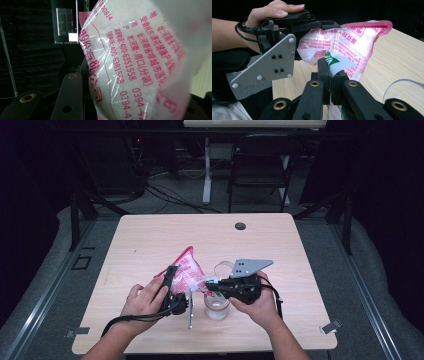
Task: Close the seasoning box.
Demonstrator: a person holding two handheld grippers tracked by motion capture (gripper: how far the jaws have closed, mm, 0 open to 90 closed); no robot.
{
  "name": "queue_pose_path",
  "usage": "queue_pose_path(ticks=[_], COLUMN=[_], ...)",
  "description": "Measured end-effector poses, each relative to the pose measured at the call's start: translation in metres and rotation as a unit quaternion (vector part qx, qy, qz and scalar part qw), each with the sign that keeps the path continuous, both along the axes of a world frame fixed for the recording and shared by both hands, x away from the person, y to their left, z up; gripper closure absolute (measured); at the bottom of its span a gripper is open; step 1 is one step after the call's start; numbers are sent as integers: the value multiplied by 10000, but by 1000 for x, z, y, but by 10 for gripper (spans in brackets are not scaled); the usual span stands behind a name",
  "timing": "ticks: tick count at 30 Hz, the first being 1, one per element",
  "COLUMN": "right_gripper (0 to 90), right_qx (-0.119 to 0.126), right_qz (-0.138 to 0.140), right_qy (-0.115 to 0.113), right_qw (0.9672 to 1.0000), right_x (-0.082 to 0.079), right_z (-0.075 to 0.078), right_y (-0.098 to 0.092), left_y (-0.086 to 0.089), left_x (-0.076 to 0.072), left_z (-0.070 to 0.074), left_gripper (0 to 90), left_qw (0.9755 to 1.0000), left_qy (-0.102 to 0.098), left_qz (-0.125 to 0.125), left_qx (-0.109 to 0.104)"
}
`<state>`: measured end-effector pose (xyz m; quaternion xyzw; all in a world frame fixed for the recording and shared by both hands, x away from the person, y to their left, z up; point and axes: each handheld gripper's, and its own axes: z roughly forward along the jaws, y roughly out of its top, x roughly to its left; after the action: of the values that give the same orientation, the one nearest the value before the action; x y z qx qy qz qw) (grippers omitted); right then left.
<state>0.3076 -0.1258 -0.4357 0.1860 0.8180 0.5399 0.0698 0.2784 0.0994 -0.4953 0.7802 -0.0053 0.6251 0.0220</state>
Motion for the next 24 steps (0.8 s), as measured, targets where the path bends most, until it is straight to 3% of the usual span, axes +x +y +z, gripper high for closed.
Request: queue_pose_path(ticks=[16, 24], right_gripper=[891, 890], right_qx=[-6, -37], right_qz=[-45, -90], right_qy=[15, 14], right_qw=[10000, 10000], right_x=[2, 3], right_z=[-1, -1], right_y=[-5, -7], left_y=[-4, -4], left_x=[-1, -1], left_z=[3, 5], left_gripper=[593, 594], left_qw=[9997, 9997], left_qy=[-185, -198], left_qz=[-56, -47], left_qx=[155, 120])
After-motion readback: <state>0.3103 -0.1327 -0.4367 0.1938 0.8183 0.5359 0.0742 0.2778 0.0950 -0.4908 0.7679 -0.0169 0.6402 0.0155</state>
